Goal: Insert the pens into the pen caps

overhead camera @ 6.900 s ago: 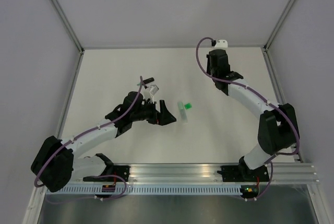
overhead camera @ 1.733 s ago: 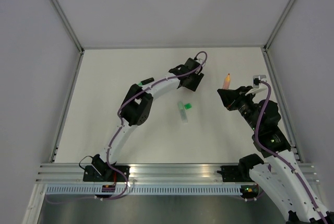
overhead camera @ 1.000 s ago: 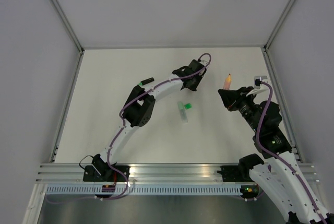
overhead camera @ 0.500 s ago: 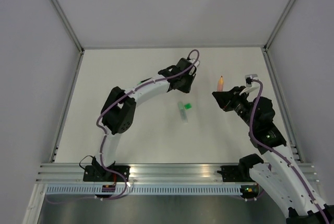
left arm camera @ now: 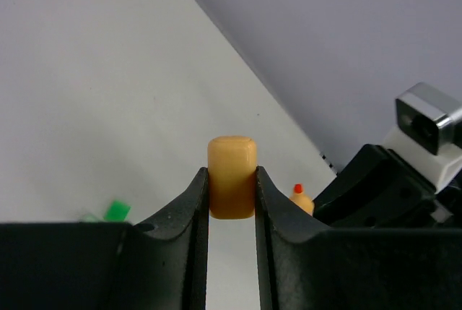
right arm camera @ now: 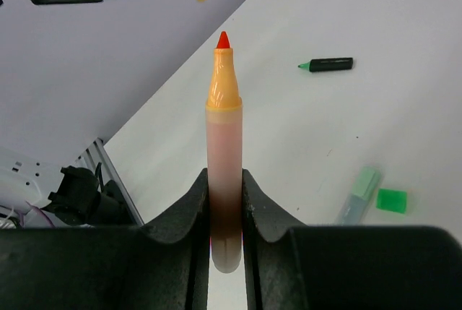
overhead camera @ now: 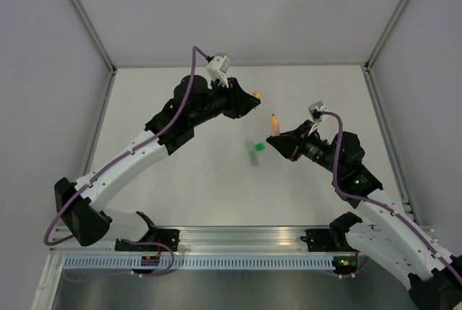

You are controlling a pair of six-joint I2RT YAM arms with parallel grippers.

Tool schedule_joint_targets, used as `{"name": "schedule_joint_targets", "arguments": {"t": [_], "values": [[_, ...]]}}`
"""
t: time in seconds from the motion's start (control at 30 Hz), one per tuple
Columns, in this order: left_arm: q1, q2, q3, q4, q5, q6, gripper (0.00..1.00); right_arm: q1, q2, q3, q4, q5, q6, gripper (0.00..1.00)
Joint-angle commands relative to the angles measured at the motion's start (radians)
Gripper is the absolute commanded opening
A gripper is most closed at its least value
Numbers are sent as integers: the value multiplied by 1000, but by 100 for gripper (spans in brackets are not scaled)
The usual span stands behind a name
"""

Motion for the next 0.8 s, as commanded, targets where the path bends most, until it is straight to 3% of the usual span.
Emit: {"name": "schedule_joint_targets", "arguments": {"t": [0.0, 0.3, 0.47, 0.77], "values": [[3, -72, -49, 53, 8, -77, 2, 102, 68, 50, 65, 76, -38, 0], [3, -256, -230, 156, -69, -86, 2, 372, 180, 125, 113, 357, -80, 0], [3, -296, -290, 182, -92, -85, 2, 426, 259, 154, 139, 416, -77, 0], [3, -322, -336, 202, -75, -95, 2, 449, 242, 144, 182, 535, -76, 0]]}}
